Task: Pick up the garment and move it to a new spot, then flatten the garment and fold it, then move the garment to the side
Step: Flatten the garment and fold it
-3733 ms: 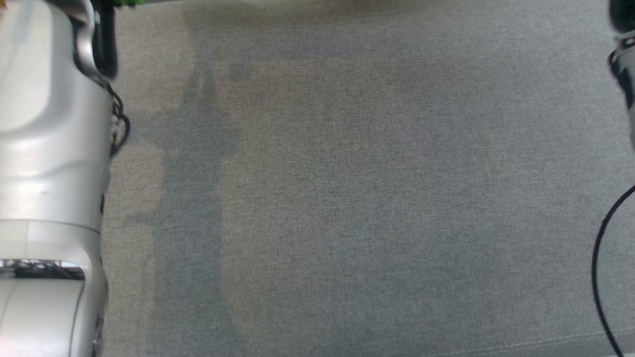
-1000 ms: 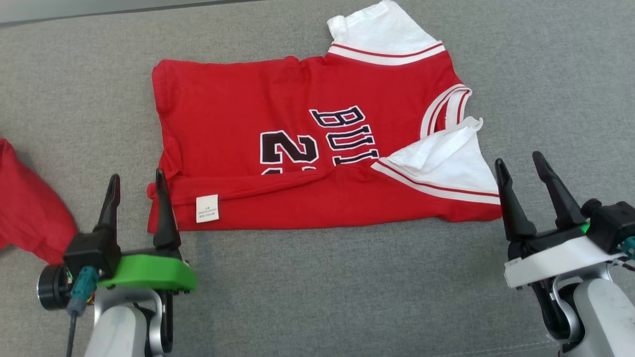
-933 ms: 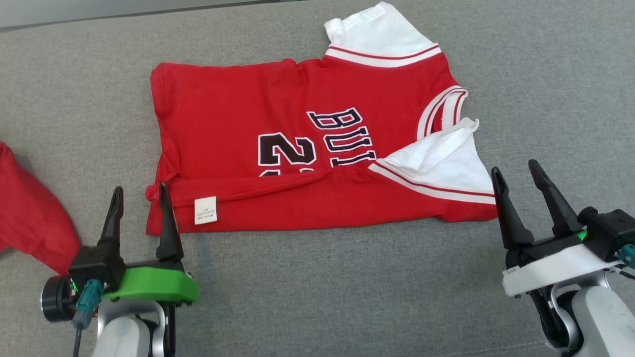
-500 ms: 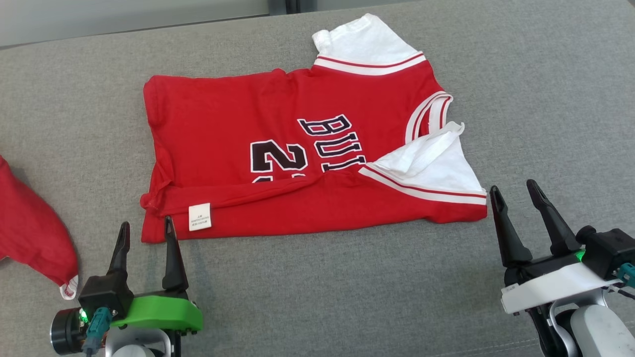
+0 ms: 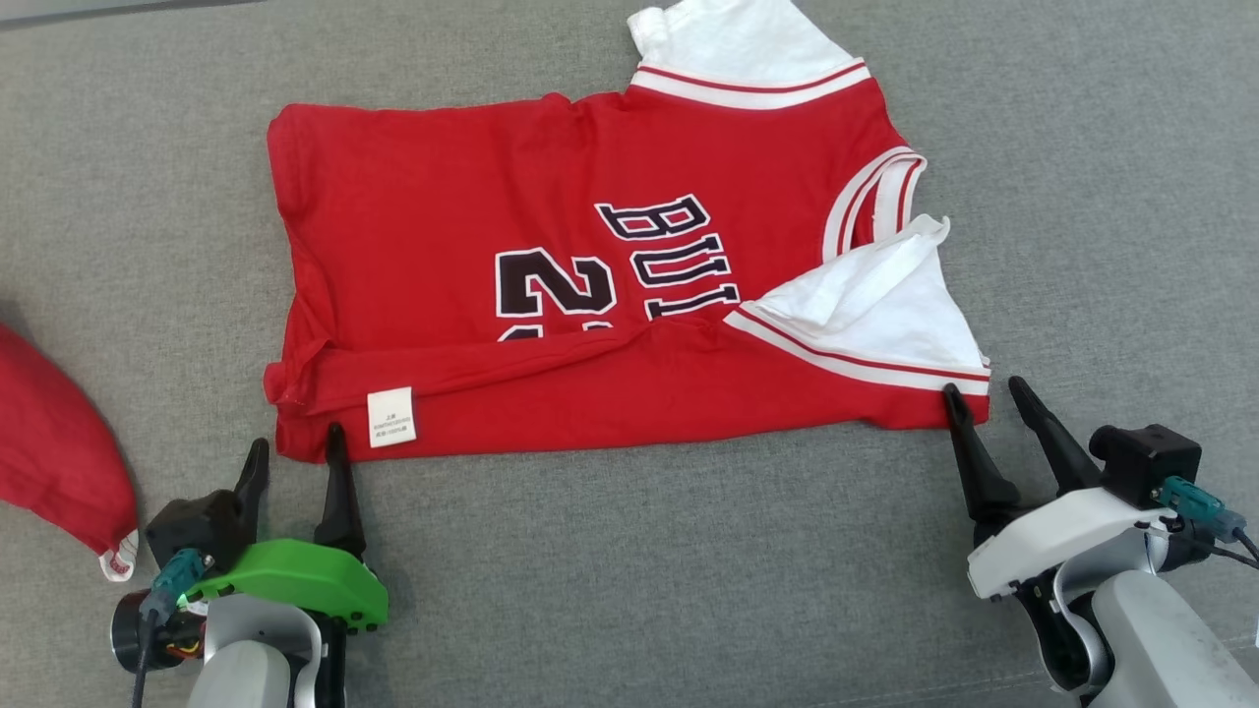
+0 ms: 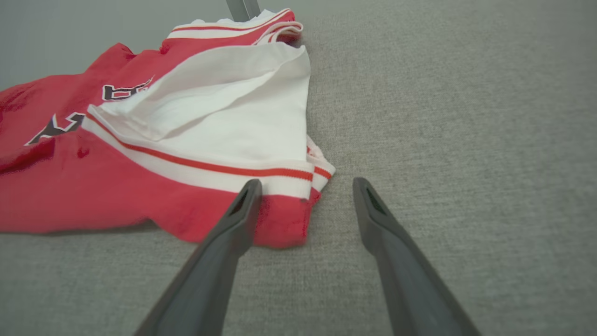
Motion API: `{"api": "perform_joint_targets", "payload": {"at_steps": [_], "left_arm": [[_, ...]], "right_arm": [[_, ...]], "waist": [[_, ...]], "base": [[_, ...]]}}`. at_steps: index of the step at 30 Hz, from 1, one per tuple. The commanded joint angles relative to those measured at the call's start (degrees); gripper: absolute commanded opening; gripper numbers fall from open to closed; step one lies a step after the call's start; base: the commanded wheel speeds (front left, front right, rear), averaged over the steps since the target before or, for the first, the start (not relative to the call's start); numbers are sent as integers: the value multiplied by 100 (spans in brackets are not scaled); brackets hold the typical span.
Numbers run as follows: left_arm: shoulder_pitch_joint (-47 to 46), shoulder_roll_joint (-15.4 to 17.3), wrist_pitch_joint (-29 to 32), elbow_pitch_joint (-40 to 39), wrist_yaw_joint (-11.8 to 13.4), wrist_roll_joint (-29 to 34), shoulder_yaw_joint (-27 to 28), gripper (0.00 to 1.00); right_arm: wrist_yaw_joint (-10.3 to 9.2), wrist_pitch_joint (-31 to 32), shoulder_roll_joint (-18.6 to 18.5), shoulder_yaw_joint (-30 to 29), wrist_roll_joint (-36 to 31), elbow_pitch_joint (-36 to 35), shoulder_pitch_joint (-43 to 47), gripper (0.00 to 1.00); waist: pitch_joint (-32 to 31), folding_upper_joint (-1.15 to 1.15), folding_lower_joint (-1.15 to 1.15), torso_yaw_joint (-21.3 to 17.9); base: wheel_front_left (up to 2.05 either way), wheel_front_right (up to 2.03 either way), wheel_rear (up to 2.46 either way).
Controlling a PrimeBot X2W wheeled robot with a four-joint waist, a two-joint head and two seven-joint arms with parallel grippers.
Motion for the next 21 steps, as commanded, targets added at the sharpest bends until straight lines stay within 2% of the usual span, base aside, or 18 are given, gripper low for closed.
{"api": "perform_joint_targets", "payload": {"at_steps": [1, 2, 3, 4, 5, 10, 14, 21], "left_arm": [[-133, 4, 50, 102, -73, -103, 18, 100], [-154, -3, 76, 162, -126, -138, -1, 66], [-158, -34, 107, 201, -165, -193, -16, 20], [-168, -45, 134, 232, -198, -213, -37, 0], [-174, -42, 150, 261, -244, -225, -60, 0], [-71, -45, 102, 150, -359, -366, -64, 0], [194, -19, 196, -92, -386, -390, -133, 0], [1007, 53, 649, -561, -219, -505, -183, 0]], "right_arm": [[-4, -40, 14, 67, 103, 169, -155, 100], [-4, -51, 20, 129, 138, 277, -219, 100], [-4, -51, 32, 191, 195, 360, -274, 100], [-4, -61, 27, 276, 256, 461, -331, 44], [-4, -63, 21, 333, 326, 528, -359, 0], [-8, -127, -113, 487, 601, 648, -382, 0], [-7, -161, -206, 428, 686, 443, 21, 0], [-7, -157, -185, 65, 608, -54, 1120, 0]], "waist": [[67, 0, 0, 38], [75, 0, 0, 43], [76, 0, 0, 47], [79, 0, 0, 51], [77, 0, 0, 53], [-20, 0, 0, 86], [-225, 0, 0, 181], [-600, 0, 0, 222]], "base": [[0, 0, 0], [0, 0, 0], [0, 0, 0], [0, 0, 0], [0, 0, 0], [0, 0, 0], [0, 0, 0], [0, 0, 0]]}}
